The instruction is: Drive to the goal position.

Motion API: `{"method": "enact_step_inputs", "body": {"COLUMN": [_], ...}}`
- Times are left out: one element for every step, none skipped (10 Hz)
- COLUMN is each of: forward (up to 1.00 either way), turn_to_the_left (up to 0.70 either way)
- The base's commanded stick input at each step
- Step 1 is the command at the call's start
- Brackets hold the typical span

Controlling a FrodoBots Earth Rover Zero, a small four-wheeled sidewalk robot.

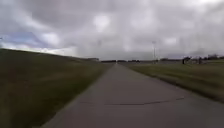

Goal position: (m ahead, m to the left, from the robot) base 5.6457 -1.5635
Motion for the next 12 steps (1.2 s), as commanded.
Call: {"method": "enact_step_inputs", "body": {"forward": [1.0,1.0,1.0,1.0,1.0,1.0,1.0,1.0,1.0,1.0,1.0,1.0], "turn_to_the_left": [0.0,0.0,0.0,0.0,0.0,-0.05,-0.15,-0.36,-0.35,-0.24,-0.03,0.0]}}
